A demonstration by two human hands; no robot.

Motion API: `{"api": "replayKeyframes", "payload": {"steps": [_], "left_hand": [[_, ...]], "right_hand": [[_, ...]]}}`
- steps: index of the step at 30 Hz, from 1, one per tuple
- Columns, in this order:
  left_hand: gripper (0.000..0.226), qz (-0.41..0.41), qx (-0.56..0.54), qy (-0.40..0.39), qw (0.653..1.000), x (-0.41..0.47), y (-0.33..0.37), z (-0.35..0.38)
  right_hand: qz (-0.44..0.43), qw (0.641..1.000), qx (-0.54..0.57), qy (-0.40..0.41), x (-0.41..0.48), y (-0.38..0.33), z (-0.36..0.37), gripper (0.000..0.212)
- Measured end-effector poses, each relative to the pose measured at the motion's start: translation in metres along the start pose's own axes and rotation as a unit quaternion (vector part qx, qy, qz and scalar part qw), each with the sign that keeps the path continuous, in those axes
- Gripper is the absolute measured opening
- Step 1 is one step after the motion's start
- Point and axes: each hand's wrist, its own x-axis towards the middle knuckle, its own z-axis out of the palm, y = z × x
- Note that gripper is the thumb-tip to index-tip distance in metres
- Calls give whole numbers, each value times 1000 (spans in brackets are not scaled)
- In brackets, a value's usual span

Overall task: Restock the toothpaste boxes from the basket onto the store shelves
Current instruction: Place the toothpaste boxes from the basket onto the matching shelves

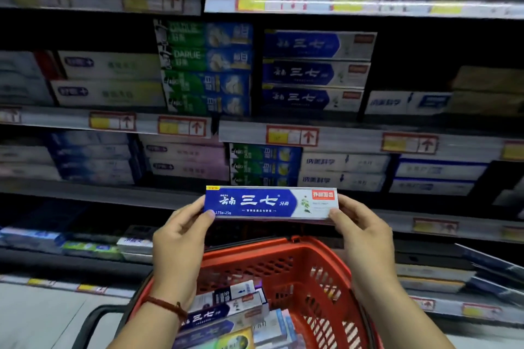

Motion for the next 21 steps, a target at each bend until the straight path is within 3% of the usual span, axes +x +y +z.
{"api": "replayKeyframes", "payload": {"steps": [13, 21], "left_hand": [[37, 54, 16, -53, 997, -18, 50, 26], [33, 118, 27, -53, 991, 25, 105, 61]], "right_hand": [[-73, 997, 1, -16, 0, -65, -22, 36], [-132, 991, 2, -14, 43, -115, -18, 26]]}}
